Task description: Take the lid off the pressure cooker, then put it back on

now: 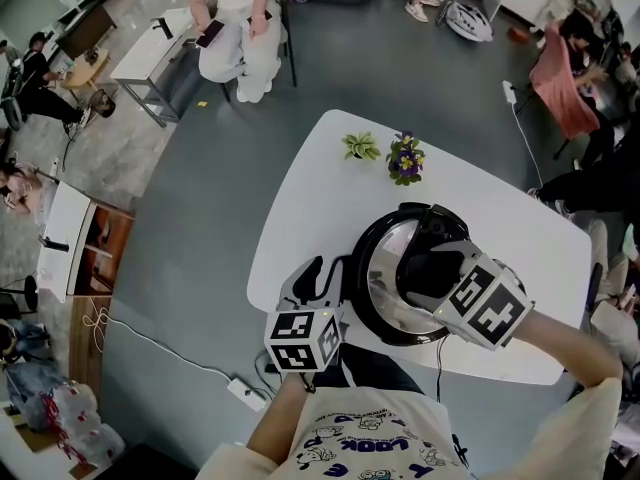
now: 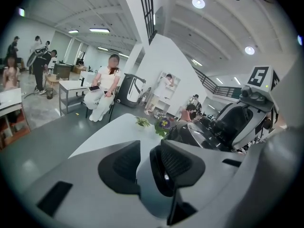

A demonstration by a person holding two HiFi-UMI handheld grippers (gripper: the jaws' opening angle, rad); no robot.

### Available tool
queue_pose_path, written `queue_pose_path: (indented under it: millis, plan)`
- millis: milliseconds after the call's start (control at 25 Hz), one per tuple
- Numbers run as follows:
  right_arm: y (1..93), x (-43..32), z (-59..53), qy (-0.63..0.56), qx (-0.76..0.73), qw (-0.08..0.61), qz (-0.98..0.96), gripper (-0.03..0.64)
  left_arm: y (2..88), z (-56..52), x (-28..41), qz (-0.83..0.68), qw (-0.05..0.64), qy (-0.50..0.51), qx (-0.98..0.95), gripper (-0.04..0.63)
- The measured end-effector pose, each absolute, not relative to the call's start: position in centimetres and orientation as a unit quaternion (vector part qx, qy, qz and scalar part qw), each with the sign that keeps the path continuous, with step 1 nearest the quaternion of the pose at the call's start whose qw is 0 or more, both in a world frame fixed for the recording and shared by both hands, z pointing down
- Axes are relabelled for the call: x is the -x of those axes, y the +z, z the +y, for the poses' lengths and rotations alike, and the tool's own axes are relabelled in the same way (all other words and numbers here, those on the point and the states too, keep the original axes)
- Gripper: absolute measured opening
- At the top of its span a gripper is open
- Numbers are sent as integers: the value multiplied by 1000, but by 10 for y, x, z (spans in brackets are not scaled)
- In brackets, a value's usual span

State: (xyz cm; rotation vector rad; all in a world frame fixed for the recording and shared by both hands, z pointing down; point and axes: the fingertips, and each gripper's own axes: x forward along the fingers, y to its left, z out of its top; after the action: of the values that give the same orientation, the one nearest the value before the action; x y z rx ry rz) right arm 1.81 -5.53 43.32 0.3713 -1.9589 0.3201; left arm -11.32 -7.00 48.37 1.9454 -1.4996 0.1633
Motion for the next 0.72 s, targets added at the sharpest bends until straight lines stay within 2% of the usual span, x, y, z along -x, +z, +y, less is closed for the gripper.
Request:
queue_pose_path:
  millis: [520,720]
  plan:
    - [434,-18,-55,139,-155,536,-818,296,490,-68,105,-547,409,-1,-730,141]
    - [436,-19,-55,141,-153,539,-816,296,492,-68,104,-543,429,-24,-722,117]
